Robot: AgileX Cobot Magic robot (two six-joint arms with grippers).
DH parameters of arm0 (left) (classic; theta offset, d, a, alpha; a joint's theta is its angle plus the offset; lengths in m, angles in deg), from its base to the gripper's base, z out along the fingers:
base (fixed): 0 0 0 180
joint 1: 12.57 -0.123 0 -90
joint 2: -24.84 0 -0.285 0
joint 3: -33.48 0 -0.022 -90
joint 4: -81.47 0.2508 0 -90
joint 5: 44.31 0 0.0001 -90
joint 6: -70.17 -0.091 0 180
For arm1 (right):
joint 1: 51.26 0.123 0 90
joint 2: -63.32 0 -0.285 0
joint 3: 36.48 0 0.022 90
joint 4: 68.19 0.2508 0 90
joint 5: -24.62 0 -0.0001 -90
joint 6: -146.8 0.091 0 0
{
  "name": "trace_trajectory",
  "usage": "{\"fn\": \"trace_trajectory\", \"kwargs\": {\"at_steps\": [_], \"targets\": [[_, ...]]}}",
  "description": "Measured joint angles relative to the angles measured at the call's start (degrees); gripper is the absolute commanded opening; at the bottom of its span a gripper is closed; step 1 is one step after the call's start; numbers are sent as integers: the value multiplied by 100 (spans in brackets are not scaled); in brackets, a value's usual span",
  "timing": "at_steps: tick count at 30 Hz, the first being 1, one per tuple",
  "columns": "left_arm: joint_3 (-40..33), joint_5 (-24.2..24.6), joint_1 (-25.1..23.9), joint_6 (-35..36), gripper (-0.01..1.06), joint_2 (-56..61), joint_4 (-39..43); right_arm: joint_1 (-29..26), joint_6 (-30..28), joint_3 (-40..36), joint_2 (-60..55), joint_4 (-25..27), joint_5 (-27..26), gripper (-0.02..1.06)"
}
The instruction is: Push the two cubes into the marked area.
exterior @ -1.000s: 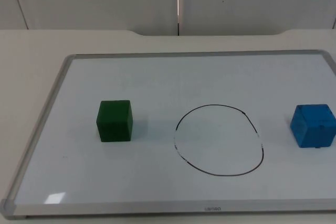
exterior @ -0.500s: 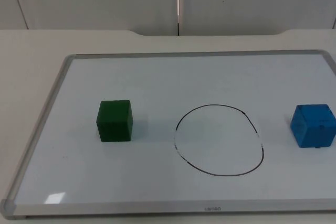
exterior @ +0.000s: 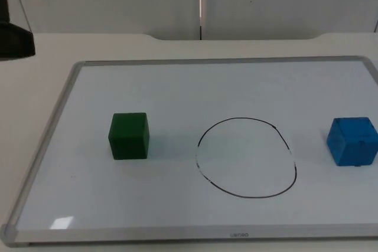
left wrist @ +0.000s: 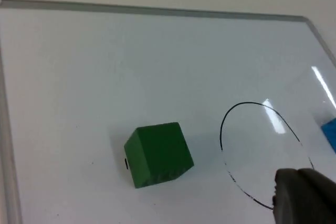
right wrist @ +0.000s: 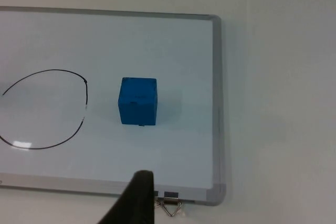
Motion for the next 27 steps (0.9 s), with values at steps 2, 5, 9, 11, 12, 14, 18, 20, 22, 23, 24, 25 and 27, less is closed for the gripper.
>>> {"fn": "trace_trajectory", "kwargs": {"at_steps": [2, 5, 9, 11, 12, 14, 18, 20, 22, 23, 24, 25, 27], "targets": [[0, -118, 0, -293, 0, -336, -268, 0, 0, 0, 0, 0, 0, 105], [0, -172, 0, -590, 0, -565, -588, 0, 0, 0, 0, 0, 0, 105], [0, -184, 0, -1298, 0, -896, -1268, 0, 0, 0, 0, 0, 0, 105], [0, -221, 0, -1697, 0, -1104, -1618, 0, 0, 0, 0, 0, 0, 105], [0, -221, 0, -1697, 0, -1104, -1618, 0, 0, 0, 0, 0, 0, 105], [0, -359, 0, -1922, 0, -1255, -1836, 0, 0, 0, 0, 0, 0, 105], [106, -674, 0, -2117, 0, -1501, -2031, 0, 0, 0, 0, 0, 0, 105], [243, -724, 0, -2149, 0, -1691, -2059, 0, 0, 0, 0, 0, 0, 105], [376, -737, 0, -2177, 0, -1871, -2084, 0, 0, 0, 0, 0, 0, 105], [376, -737, 0, -2177, 0, -1871, -2084, 0, 0, 0, 0, 0, 0, 105], [438, -785, 0, -2177, 0, -1961, -2095, 0, 0, 0, 0, 0, 0, 105], [486, -853, 0, -2177, 0, -2037, -2103, 0, 0, 0, 0, 0, 0, 105], [573, -952, 0, -2177, 0, -2224, -2128, 0, 0, 0, 0, 0, 0, 105]]}}
